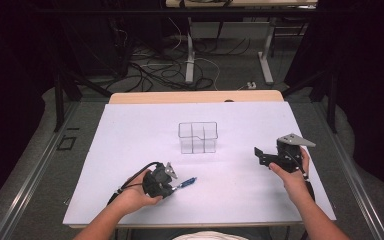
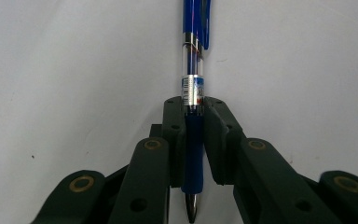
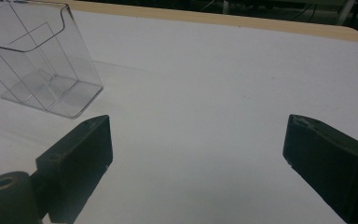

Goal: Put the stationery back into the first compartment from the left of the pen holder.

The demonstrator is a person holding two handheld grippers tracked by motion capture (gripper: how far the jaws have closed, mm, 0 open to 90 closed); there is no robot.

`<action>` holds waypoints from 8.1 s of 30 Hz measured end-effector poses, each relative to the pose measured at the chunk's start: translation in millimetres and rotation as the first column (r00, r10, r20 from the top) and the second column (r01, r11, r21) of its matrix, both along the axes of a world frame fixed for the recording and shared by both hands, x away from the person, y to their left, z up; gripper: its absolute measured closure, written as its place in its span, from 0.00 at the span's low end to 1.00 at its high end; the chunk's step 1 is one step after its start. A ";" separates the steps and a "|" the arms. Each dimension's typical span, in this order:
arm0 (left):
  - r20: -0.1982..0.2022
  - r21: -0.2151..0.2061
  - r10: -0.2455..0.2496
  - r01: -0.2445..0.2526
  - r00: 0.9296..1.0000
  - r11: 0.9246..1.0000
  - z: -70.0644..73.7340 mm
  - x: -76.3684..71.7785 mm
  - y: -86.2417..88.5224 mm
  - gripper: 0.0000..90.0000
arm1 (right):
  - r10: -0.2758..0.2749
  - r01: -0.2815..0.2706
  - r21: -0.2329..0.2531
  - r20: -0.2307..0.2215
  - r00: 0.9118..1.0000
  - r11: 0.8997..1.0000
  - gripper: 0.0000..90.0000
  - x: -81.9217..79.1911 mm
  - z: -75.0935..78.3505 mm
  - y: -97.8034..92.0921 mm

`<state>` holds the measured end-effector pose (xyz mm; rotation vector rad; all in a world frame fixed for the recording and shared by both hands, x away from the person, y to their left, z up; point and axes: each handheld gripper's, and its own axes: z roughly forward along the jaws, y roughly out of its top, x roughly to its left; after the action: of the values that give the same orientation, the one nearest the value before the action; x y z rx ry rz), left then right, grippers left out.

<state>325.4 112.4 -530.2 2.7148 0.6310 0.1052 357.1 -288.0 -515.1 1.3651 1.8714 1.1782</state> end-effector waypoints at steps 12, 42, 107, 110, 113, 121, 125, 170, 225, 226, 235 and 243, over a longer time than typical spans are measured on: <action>0.011 -0.006 0.014 -0.014 1.000 1.000 4.4 -0.4 2.1 0.89 | -0.002 0.002 -0.001 0.003 1.000 1.000 0.09 -0.3 0.5 -0.7; 0.179 -0.104 0.029 -0.010 0.983 0.995 38.6 4.4 -6.8 0.89 | 0.006 -0.006 -0.021 0.022 1.000 1.000 0.09 -1.1 3.7 7.3; 0.798 0.426 -0.451 0.157 0.400 0.891 40.9 -42.1 -41.8 0.89 | 0.582 -0.563 -0.487 -0.130 0.802 0.667 0.40 -2.4 81.1 93.6; 0.790 0.437 -0.463 0.160 0.402 0.885 38.9 -43.2 -42.8 0.89 | 0.622 -0.610 -0.527 -0.182 0.761 0.592 0.42 -1.8 87.6 104.8; 0.790 0.437 -0.464 0.162 0.401 0.885 37.3 -44.2 -44.1 0.88 | 0.656 -0.655 -0.521 -0.221 0.722 0.547 0.42 -0.2 90.0 113.3; 0.761 0.496 -0.515 0.159 0.393 0.854 38.2 -47.2 -47.1 0.89 | 0.685 -0.732 -0.514 -0.329 0.650 0.448 0.42 1.7 92.3 132.4; 0.754 0.506 -0.528 0.167 0.392 0.846 36.9 -47.8 -49.2 0.89 | 0.691 -0.751 -0.497 -0.350 0.632 0.435 0.45 4.4 93.7 138.3; 0.721 0.535 -0.586 0.240 0.369 0.810 22.6 -60.0 -69.0 0.89 | 0.637 -0.888 -0.310 -0.618 0.460 0.341 0.76 12.9 72.6 201.3; 0.745 0.275 -0.372 0.253 0.554 0.928 21.1 -41.2 -32.6 0.55 | 0.619 -0.780 -0.337 -0.476 0.624 0.527 0.88 43.4 84.5 214.2; 0.741 0.269 -0.368 0.254 0.561 0.929 20.6 -40.2 -32.4 0.54 | 0.619 -0.775 -0.332 -0.469 0.631 0.538 0.88 44.0 86.2 213.6; 0.664 0.188 -0.284 0.214 0.692 0.959 17.5 -24.4 -24.0 0.46 | 0.630 -0.733 -0.281 -0.380 0.677 0.619 0.89 49.8 99.9 207.3; 0.602 0.061 -0.122 0.107 0.789 0.992 24.0 -11.5 -12.6 0.44 | 0.606 -0.684 -0.240 -0.326 0.725 0.689 0.89 56.9 107.0 204.2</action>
<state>313.8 99.8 -506.2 2.5064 0.2651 0.9169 414.0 -83.8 -408.1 0.6439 2.7107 0.9328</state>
